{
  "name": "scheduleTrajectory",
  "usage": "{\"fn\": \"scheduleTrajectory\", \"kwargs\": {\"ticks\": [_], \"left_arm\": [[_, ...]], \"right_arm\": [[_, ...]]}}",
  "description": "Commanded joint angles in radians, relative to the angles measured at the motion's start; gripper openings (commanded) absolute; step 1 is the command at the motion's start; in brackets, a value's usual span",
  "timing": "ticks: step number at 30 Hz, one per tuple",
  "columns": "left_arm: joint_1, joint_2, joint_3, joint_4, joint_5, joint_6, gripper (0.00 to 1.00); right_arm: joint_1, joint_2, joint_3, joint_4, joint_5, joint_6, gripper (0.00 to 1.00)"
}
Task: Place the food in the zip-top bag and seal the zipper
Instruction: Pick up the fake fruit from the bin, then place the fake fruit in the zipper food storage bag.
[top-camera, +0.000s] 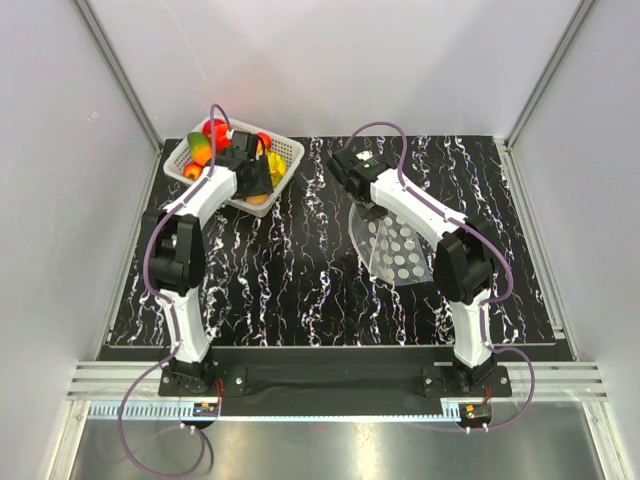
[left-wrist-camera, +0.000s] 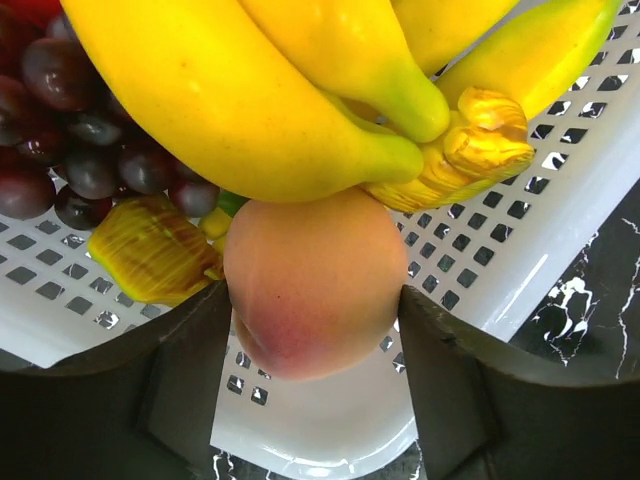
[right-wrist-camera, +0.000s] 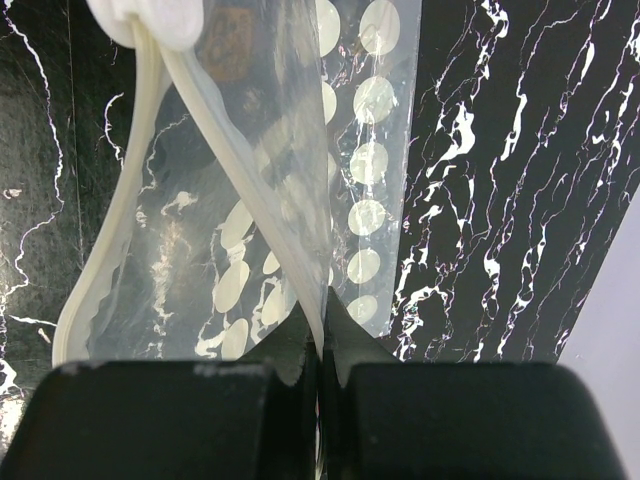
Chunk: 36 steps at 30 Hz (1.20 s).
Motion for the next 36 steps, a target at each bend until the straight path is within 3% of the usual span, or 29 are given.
{"fn": "scheduleTrajectory", "kwargs": {"ticks": [1,13,15,18,21,22,24,25,31,33,36], "left_arm": [[0.007,-0.035,0.014,0.056,0.025,0.008,0.63],[0.02,-0.455,-0.343,0.402,0.109,-0.072,0.59],[0.022,-0.495,-0.378,0.428,0.213,-0.106,0.59],[0.019,-0.536,-0.525,0.6,0.426,-0.241,0.58],[0.014,-0.553,-0.717,0.911,0.598,-0.452,0.57],[0.007,-0.547,-0.757,1.086,0.628,-0.507,0.56],[-0.024,-0.526,-0.852,1.252,0.686,-0.661,0.56],[-0.038,-0.494,-0.875,1.409,0.702,-0.751,0.56],[-0.148,-0.33,-0.958,2.0,0.709,-1.076,0.53],[-0.18,-0.255,-0.951,2.152,0.699,-1.135,0.52],[-0.226,-0.181,-0.94,2.231,0.685,-1.195,0.5]], "right_arm": [[0.003,-0.021,0.009,0.008,0.0,-0.008,0.0],[0.003,-0.018,0.018,0.002,-0.004,-0.007,0.0],[0.003,-0.02,0.02,0.002,-0.005,-0.005,0.0],[0.003,-0.024,0.024,0.005,-0.014,-0.005,0.0],[0.003,-0.02,0.029,0.003,-0.02,-0.002,0.0],[0.003,-0.02,0.029,0.005,-0.022,0.001,0.0],[0.003,-0.017,0.02,0.006,-0.027,0.003,0.0],[0.003,-0.02,0.015,0.011,-0.027,0.004,0.0],[0.003,-0.023,0.006,0.015,-0.037,0.007,0.0],[0.002,-0.026,0.009,0.014,-0.039,0.006,0.0],[0.003,-0.029,0.009,0.014,-0.039,0.006,0.0]]}}
